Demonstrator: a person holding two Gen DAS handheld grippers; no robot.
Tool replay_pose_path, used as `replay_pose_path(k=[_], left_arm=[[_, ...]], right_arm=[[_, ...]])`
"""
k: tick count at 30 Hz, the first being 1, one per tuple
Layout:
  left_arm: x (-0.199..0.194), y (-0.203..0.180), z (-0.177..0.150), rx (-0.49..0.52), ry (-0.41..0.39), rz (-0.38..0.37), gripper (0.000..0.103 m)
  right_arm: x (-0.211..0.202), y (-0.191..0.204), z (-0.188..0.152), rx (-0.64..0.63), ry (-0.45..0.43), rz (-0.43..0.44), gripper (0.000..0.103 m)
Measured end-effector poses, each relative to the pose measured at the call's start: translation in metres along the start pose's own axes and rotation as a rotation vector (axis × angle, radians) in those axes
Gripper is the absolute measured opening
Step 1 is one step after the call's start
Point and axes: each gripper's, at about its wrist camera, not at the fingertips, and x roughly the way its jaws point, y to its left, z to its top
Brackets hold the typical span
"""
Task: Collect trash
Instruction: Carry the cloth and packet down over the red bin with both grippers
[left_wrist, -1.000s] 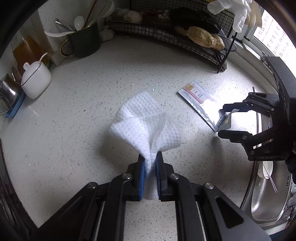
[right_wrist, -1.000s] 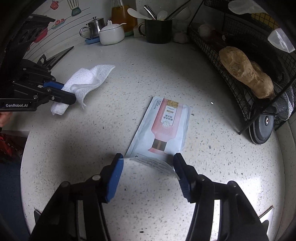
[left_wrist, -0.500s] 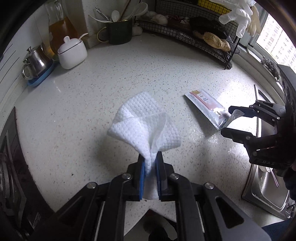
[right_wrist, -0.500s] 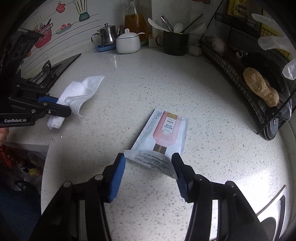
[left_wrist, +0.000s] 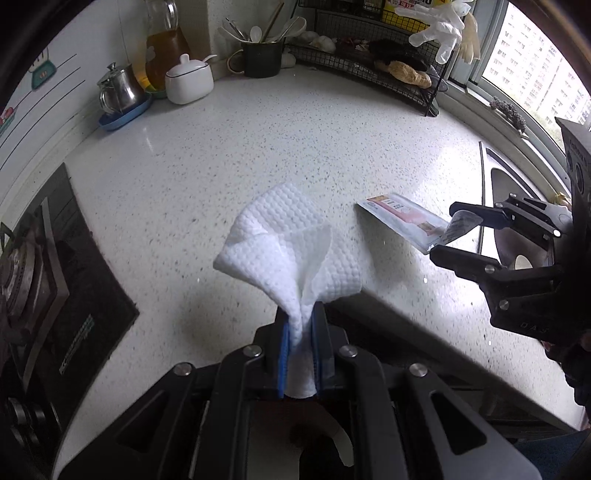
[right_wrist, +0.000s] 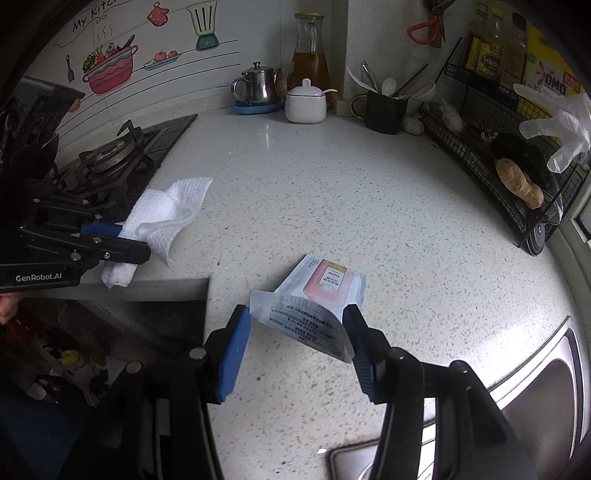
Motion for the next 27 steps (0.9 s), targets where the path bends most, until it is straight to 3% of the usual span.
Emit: replay_pose_path(k=[5,16,18,21,23,27], left_arm=[[-0.02,0.011,-0.051,-0.02,0.018,-0.011,0.009],[-0.038,0.023,-0.135,-0.086,0.082,-0.01,0.01],[-0.036,0.025,-0.147,-0.103,0.089,-0.014,0.01],[-0.025,0.029,-0.168,-0.128,0.111,-0.008,0.01],[-0.013,0.033,-0.181,-0.149,0.131,-0.003,0.01],[0.015,0.038,-0.203,-0.199,0.166,0.001,0.01]], right_arm=[[-0.02,0.045,-0.013,-0.012,-0.02,0.01,0.049],[-0.018,0.115,-0.03,-0.073,0.0,0.052,0.049],[-0.017,0.122,-0.033,-0.082,-0.009,0.045,0.039],[0.001,0.126,-0.041,-0.088,0.011,0.055,0.036],[0.019,0.126,-0.048,-0.069,0.043,0.075,0.028],[0.049,0.125,-0.066,-0.034,0.092,0.086,0.027]])
